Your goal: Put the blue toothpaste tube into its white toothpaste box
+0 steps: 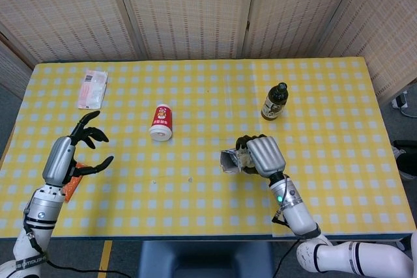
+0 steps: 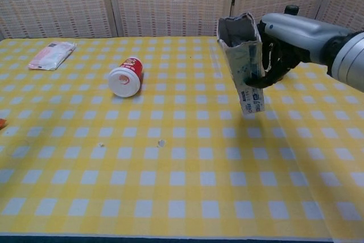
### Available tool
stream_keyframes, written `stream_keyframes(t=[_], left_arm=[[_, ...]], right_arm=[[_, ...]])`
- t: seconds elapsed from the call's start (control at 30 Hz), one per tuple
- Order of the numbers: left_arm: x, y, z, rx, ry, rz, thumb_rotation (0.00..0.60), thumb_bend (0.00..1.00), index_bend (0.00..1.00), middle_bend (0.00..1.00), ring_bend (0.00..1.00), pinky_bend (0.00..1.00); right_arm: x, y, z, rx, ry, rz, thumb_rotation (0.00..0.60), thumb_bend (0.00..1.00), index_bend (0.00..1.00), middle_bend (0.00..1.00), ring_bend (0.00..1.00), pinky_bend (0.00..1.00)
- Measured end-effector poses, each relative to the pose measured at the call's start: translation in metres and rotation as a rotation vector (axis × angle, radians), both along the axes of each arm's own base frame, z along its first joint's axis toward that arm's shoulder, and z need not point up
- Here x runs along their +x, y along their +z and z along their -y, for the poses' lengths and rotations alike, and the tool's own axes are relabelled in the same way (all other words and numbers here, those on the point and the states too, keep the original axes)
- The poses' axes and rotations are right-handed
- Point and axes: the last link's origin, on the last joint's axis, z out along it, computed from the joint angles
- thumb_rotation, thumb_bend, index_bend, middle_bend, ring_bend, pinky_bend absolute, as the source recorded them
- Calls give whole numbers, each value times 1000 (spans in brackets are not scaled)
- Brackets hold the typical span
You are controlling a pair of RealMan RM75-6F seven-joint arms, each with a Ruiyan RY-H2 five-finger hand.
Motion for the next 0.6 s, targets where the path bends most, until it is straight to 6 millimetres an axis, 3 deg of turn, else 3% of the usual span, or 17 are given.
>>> stream_keyframes(t=[0.23,0.4,0.47,0.6], left_arm=[[-2,-3,1,-11,-3,-27,600,270,158,501,453,535],[-7,-6,1,10,-4,-104,600,265,158,448,383,430],[-11,-8,1,18,0,-154,600,263,157,393,326,356],[-26,-15,1,14,16,-286,600,264,145,302,234,248]], right_arm=[[-12,-21,-1,75,-77,-157,600,302,691,543,509,452],[-10,-37,5,99,-94,-132,600,302,666,506,508,452],[-7,-41,6,111,-94,-110,600,302,573,440,482,449],[-4,-46,5,152,-91,-83,600,302,260,238,347,364]])
